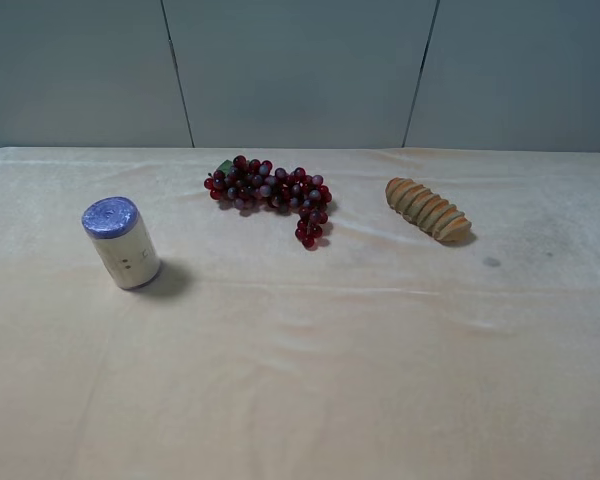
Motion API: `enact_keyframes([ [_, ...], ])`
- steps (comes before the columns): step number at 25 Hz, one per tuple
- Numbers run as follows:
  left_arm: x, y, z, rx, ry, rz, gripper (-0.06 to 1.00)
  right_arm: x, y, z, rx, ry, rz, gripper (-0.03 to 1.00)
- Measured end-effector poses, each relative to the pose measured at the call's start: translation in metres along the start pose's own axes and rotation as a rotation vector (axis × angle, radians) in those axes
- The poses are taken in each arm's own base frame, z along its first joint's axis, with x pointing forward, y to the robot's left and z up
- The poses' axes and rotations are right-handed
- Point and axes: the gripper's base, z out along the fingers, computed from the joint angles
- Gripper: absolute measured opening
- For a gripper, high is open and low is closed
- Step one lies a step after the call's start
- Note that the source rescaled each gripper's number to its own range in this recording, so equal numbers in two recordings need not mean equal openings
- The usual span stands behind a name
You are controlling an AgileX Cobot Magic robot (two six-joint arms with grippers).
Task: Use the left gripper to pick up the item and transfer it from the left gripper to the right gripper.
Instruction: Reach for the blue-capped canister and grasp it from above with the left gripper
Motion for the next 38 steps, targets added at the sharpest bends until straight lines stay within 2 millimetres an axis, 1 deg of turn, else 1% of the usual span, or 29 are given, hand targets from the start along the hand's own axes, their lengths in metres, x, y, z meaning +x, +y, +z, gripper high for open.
enact_keyframes([
  [23, 0.0, 0.0, 0.0, 0.0, 0.0, 0.0, 1.0, 0.0, 0.001, 0.0, -0.01, -0.003, 0.006, 1.0],
  [26, -0.004, 0.0, -0.004, 0.0, -0.02, 0.0, 1.0, 0.0, 0.001, 0.0, -0.01, -0.003, 0.006, 1.0],
  [29, -0.016, 0.0, -0.011, 0.0, -0.025, 0.0, 1.0, 0.0, 0.001, 0.0, -0.01, -0.003, 0.009, 1.0],
  [32, -0.037, 0.001, -0.012, 0.001, 0.019, 0.0, 1.0, 0.0, 0.001, 0.0, -0.01, -0.003, 0.011, 1.0],
  [35, -0.062, 0.001, -0.005, 0.002, 0.079, -0.001, 1.0, 0.0, 0.001, 0.0, -0.01, -0.003, 0.011, 1.0],
  [38, -0.09, 0.002, 0.009, 0.003, 0.148, -0.002, 1.0, 0.0, 0.001, 0.0, -0.01, -0.003, 0.011, 1.0],
])
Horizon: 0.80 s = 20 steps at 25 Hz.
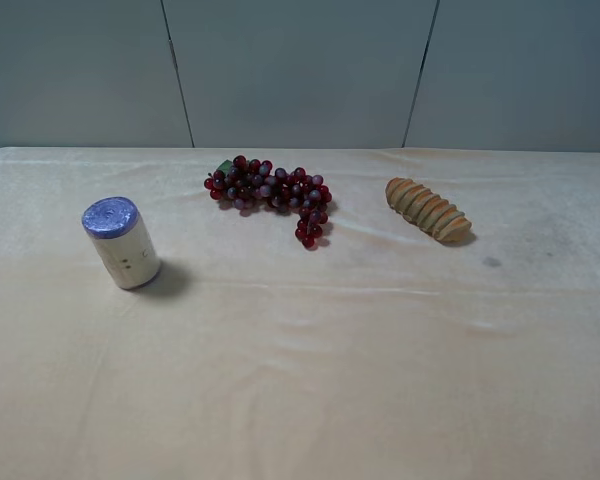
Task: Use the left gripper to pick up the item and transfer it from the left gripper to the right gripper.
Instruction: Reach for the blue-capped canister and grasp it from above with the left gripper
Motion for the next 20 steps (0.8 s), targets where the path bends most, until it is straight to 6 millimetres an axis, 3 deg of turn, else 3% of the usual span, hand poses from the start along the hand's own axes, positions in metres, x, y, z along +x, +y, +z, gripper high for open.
enact_keyframes([
  [5, -0.044, 0.001, 0.03, 0.004, 0.131, 0.019, 1.0, 0.0, 0.0, 0.0, 0.0, 0.0, 0.0, 1.0],
  [10, -0.073, 0.0, 0.065, 0.02, 0.235, 0.033, 1.0, 0.0, 0.0, 0.0, 0.0, 0.0, 0.0, 1.0],
  [15, -0.085, -0.021, 0.107, 0.103, 0.346, 0.116, 1.0, 0.0, 0.0, 0.0, 0.0, -0.001, 0.0, 1.0],
  [20, -0.083, -0.051, 0.157, 0.177, 0.46, 0.207, 1.0, 0.0, 0.0, 0.0, 0.0, -0.004, 0.0, 1.0],
])
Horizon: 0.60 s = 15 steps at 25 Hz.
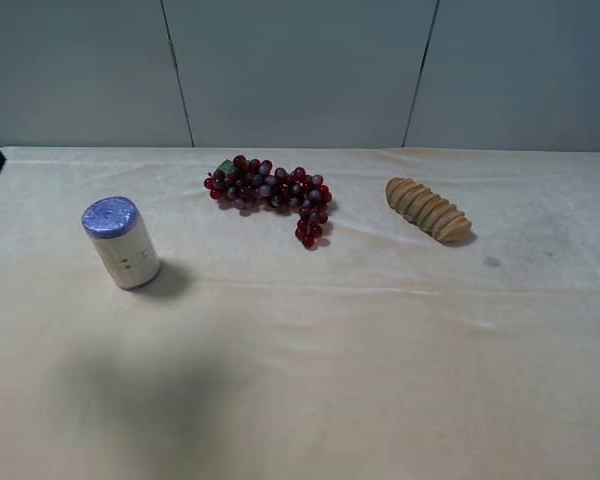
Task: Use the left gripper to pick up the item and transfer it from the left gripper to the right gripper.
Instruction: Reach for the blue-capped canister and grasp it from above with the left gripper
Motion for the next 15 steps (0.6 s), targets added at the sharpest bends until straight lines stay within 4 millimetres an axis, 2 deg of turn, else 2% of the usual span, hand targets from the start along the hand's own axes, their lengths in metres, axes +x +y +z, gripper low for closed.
enact_keyframes([
  [8, -0.019, -0.034, 0.068, 0.059, 0.112, 0.114, 1.0, 0.0, 0.0, 0.0, 0.0, 0.0, 0.0, 1.0],
  [15, -0.022, -0.041, 0.121, 0.063, 0.198, 0.124, 1.0, 0.0, 0.0, 0.0, 0.0, 0.0, 0.0, 1.0],
])
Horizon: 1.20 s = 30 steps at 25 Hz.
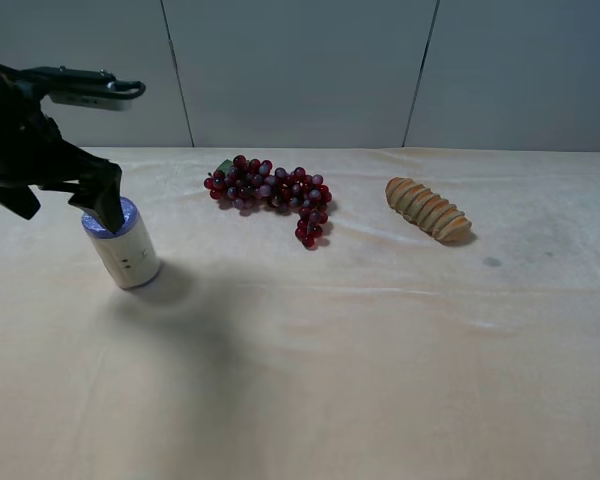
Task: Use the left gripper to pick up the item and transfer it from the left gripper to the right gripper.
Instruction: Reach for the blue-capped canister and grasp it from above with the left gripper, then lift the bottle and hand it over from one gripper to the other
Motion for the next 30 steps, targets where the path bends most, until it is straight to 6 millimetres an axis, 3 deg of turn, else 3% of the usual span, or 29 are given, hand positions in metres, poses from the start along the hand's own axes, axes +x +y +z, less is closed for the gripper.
enact_keyframes([
  [9, -0.011, 0.001, 0.05, -0.001, 0.015, -0.002, 1.0, 0.0, 0.0, 0.0, 0.0, 0.0, 0.001, 1.0],
  [15, -0.014, 0.001, 0.061, -0.002, 0.005, 0.009, 0.98, 0.0, 0.0, 0.0, 0.0, 0.0, 0.003, 1.0],
  [18, -0.014, 0.001, 0.061, -0.002, 0.003, 0.014, 0.79, 0.0, 0.0, 0.0, 0.0, 0.0, 0.003, 1.0],
  [19, -0.014, 0.001, 0.061, -0.002, 0.003, 0.022, 0.65, 0.0, 0.0, 0.0, 0.0, 0.0, 0.003, 1.0],
  [22, -0.015, 0.001, 0.061, -0.001, -0.001, 0.038, 0.0, 0.0, 0.0, 0.0, 0.0, 0.0, 0.003, 1.0],
  [30, -0.018, 0.001, 0.059, -0.001, -0.015, 0.045, 0.01, 0.0, 0.0, 0.0, 0.0, 0.0, 0.003, 1.0],
])
